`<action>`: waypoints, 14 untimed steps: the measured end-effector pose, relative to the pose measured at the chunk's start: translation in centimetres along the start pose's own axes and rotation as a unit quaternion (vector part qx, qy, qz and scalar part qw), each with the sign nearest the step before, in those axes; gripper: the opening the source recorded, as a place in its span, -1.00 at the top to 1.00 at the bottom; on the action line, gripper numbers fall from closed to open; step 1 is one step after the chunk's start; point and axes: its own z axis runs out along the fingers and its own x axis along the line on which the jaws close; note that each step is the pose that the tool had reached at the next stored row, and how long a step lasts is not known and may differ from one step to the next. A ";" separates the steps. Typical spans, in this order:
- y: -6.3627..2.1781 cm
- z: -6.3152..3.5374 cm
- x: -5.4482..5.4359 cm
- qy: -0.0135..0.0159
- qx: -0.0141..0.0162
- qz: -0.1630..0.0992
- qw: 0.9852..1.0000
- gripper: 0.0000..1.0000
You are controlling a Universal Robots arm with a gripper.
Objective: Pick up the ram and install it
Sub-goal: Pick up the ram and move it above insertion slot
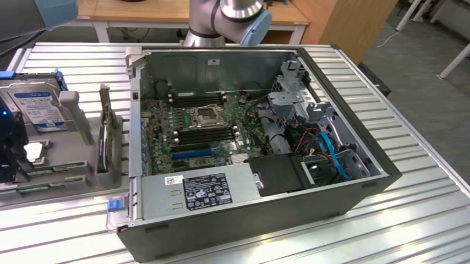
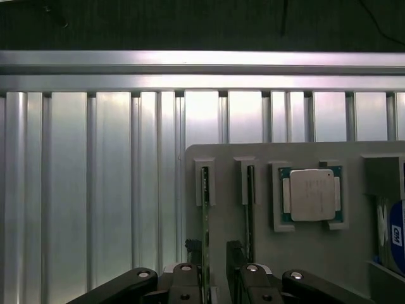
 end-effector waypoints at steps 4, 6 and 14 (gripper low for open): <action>-0.01 0.25 0.0 0.000 0.000 0.000 1.000 0.41; -0.02 0.36 0.0 0.000 0.000 0.000 1.000 0.41; -0.04 0.70 0.1 0.000 0.000 0.000 1.000 0.41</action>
